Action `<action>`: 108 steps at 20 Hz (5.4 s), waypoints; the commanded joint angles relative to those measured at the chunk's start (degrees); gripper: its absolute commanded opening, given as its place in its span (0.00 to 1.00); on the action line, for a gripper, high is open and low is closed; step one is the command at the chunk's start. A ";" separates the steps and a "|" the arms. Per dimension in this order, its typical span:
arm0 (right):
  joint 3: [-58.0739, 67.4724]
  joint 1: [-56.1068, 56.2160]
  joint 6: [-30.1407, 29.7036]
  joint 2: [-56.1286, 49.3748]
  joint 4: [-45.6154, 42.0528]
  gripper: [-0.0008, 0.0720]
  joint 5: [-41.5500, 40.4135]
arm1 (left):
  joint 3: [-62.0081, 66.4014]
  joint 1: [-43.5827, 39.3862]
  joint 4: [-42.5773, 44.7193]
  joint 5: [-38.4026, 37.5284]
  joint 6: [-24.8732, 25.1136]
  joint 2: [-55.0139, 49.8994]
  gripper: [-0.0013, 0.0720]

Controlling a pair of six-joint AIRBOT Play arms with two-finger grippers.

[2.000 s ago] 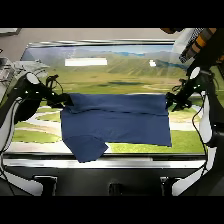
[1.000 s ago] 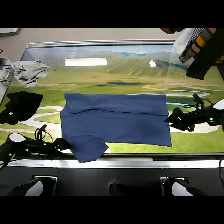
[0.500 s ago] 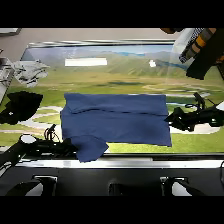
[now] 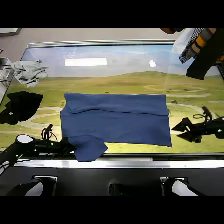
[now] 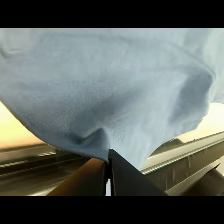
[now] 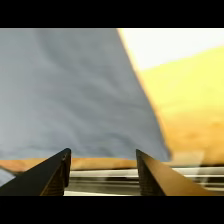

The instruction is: Fold the clothes and pants, and hang the long-sleeved shirts on hangers.

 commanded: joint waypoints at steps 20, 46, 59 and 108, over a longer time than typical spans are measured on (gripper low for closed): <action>-11.15 -0.59 0.22 6.19 -1.05 0.05 -1.49 | 13.60 0.94 24.85 -15.43 -13.55 3.45 0.04; 19.69 18.49 6.51 -14.08 -2.08 0.05 -17.46 | 74.97 -8.61 25.20 -13.55 -13.90 -40.46 0.04; 27.50 15.26 10.84 -16.57 -3.93 0.64 -11.50 | 83.95 -8.17 22.05 -12.74 -13.94 -48.46 0.68; 45.64 16.09 14.29 1.70 -9.88 0.05 15.63 | 85.99 -56.78 -17.00 27.36 -26.69 -63.93 0.05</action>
